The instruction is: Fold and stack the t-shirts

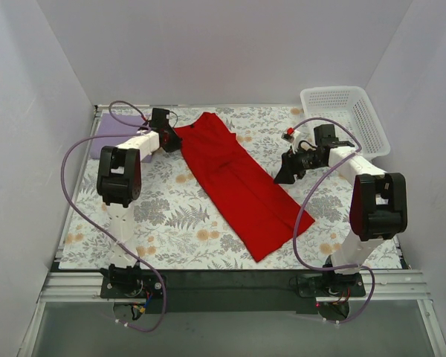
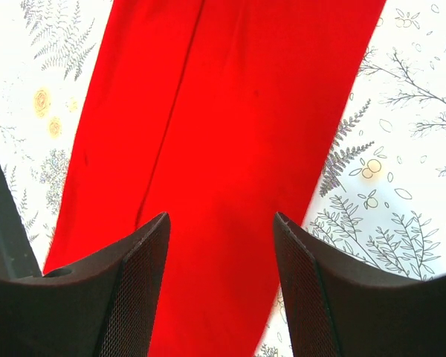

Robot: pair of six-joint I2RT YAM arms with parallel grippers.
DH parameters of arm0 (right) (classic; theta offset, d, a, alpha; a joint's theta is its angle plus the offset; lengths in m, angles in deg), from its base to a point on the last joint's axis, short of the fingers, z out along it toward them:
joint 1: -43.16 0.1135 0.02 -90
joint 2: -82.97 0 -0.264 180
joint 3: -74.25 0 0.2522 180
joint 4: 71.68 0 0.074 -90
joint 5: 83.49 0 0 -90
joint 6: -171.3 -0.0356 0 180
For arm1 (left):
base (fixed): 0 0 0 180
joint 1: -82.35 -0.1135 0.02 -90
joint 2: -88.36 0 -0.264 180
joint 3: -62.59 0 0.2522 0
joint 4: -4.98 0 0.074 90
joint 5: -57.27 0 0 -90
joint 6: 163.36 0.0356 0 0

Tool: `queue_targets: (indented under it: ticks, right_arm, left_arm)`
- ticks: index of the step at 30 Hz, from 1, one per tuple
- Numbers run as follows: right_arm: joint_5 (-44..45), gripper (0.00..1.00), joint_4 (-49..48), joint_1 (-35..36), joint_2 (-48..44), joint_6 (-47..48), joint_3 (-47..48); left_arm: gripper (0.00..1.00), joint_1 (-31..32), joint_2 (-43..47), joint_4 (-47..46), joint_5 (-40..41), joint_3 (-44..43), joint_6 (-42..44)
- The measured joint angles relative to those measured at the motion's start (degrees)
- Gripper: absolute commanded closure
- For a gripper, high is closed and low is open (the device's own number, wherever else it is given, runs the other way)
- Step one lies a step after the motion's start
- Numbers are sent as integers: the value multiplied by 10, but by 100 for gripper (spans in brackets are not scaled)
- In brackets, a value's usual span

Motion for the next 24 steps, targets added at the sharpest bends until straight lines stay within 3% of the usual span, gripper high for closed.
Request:
queue_targets:
  ticks: [2,4,6,7,10,13,16,18,19,24]
  right_arm:
    - [0,36,0,-1,0,0,0]
    - [1,36,0,-2,0,2,0]
    - [1,36,0,-3,0,4,-1]
    - [2,36,0,-3,0,6,-1]
    - [2,36,0,-3,0,13,-1]
    - [1,36,0,-2,1,12,0]
    - [-1,35,3,9,29,-1,35]
    - [0,34,2,22,76,-28,91]
    - [3,33,0,30,108,-49,134]
    - [12,32,-24,74,295,-202,374]
  left_arm:
    - [97,-1,-33,18,9,-56,9]
    - [89,-3,-60,29,10,-99,20]
    - [75,-6,-79,38,3,-134,34]
    - [63,-8,-83,40,-7,-144,42]
    - [53,-11,-77,41,-33,-145,61]
    - [52,-12,-39,27,-54,-87,80]
    - [48,-12,34,21,-66,-6,104]
    - [38,-12,127,6,-73,79,127]
    - [33,-13,173,-4,-78,116,134]
    - [32,-32,477,-76,-168,315,163]
